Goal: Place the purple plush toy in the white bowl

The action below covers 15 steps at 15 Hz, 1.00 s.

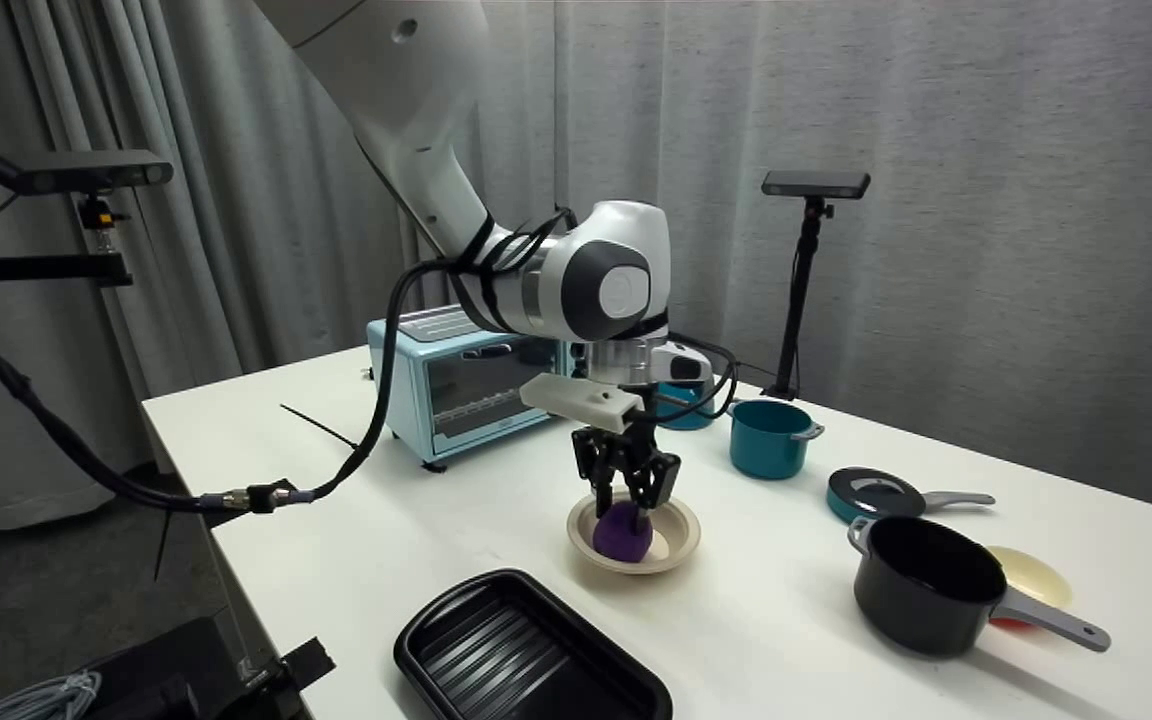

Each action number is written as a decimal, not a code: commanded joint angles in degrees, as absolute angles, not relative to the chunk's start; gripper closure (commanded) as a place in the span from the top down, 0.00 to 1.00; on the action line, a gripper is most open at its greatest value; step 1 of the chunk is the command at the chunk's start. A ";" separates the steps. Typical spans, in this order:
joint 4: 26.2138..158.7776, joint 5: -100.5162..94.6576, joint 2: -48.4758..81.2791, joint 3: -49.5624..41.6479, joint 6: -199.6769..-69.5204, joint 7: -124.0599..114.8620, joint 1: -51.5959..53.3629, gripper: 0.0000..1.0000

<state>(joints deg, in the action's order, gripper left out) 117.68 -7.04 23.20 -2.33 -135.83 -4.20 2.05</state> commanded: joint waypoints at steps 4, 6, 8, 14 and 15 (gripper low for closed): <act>120.41 -6.73 20.17 -1.91 -138.04 -4.25 2.04 1.00; 121.57 -6.07 17.99 -1.70 -137.69 -3.48 1.59 1.00; 122.00 -5.24 15.31 -1.84 -136.48 -2.00 0.60 1.00; 123.78 -2.43 7.61 -2.30 -134.75 0.45 -1.81 1.00; 121.52 -4.48 11.54 -2.29 -136.04 -1.98 -0.77 1.00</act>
<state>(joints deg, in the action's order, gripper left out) 121.60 -4.43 11.49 -2.44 -136.13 -1.95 -0.64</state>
